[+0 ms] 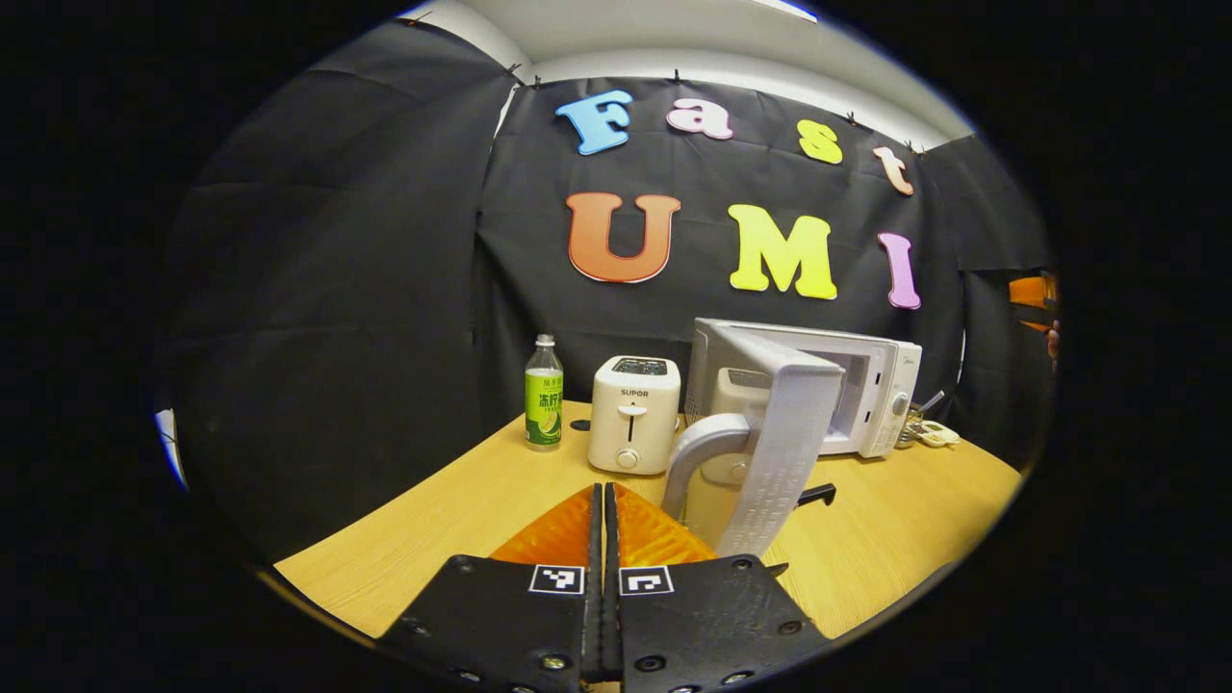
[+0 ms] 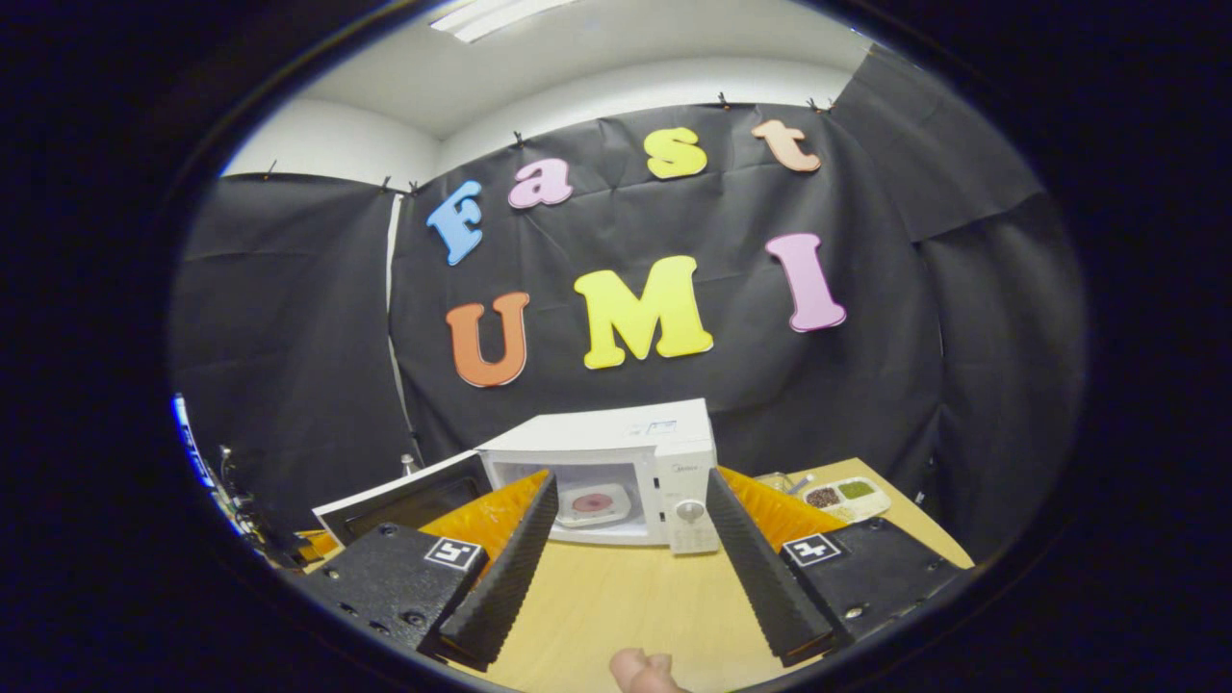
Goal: Open the microwave oven with the left hand, put the food in, and close the microwave oven.
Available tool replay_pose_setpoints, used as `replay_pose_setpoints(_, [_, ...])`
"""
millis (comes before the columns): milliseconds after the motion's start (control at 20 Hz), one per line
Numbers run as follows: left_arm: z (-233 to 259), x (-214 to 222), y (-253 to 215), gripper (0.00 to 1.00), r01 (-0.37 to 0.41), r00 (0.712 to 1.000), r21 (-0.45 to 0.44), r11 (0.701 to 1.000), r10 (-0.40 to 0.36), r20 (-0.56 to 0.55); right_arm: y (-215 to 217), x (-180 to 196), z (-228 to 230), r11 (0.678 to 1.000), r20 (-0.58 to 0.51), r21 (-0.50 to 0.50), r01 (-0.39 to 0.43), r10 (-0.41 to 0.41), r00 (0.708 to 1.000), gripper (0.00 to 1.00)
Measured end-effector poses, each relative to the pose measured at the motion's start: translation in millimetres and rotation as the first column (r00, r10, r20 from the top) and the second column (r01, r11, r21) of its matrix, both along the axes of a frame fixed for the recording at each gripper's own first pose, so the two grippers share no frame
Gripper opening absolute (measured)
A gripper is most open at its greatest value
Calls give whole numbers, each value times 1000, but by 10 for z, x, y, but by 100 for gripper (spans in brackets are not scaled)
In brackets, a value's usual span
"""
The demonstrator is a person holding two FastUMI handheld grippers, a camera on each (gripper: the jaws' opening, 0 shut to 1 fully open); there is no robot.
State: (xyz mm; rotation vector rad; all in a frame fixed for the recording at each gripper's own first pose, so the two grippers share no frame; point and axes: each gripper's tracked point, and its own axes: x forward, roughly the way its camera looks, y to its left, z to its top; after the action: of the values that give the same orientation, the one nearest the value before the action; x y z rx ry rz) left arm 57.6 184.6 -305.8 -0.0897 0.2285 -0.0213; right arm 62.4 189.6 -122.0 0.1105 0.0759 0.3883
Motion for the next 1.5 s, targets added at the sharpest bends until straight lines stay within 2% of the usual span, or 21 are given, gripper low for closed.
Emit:
replay_pose_setpoints(200, [45, 1, -118, 0, 26, 999, 18, 1000, -26, 33, -171, -80, 13, 1000, 1, -14, 16, -16, 1000, 99])
replay_pose_setpoints(300, [78, 22, -271, 0, 66, 996, -6, 998, -66, 53, -274, -100, 73, 999, 9, -24, 29, -29, 1000, 99])
replay_pose_setpoints(500, [79, 43, -574, 0, 127, 990, 26, 991, -129, 55, -559, -181, 261, 997, 50, -42, 67, -65, 997, 99])
replay_pose_setpoints(600, [88, 47, -803, 0, 174, 983, 13, 985, -175, 54, -700, -244, 354, 995, 71, -56, 82, -78, 994, 99])
replay_pose_setpoints(850, [121, 123, -1422, 0, 306, 950, 26, 952, -307, 57, -1070, -343, 597, 984, 143, -94, 150, -136, 980, 99])
replay_pose_setpoints(1050, [127, 265, -1913, 0, 394, 918, -1, 919, -394, 46, -1291, -362, 748, 985, 176, -54, 165, -154, 972, 98])
replay_pose_setpoints(1100, [134, 312, -2033, 0, 416, 908, -14, 909, -415, 50, -1357, -358, 747, 985, 177, -45, 168, -158, 972, 87])
replay_pose_setpoints(1200, [186, 434, -2250, 0, 456, 889, -33, 889, -453, 70, -1453, -349, 781, 984, 180, -34, 173, -164, 970, 87])
replay_pose_setpoints(1250, [185, 487, -2335, 0, 474, 879, -36, 880, -470, 74, -1511, -337, 761, 983, 175, -38, 181, -171, 969, 98])
replay_pose_setpoints(1300, [170, 544, -2421, 0, 492, 870, -41, 870, -488, 74, -1585, -335, 741, 981, 172, -42, 191, -181, 968, 98])
replay_pose_setpoints(1350, [150, 603, -2518, 0, 512, 858, -42, 858, -509, 68, -1635, -332, 739, 979, 170, -45, 197, -187, 967, 87])
replay_pose_setpoints(1450, [106, 703, -2633, 0, 531, 847, -16, 847, -529, 51, -1694, -326, 743, 977, 168, -42, 207, -198, 966, 87])
replay_pose_setpoints(1500, [63, 754, -2679, 0, 535, 844, -5, 845, -534, 39, -1729, -324, 744, 976, 168, -39, 214, -205, 964, 99])
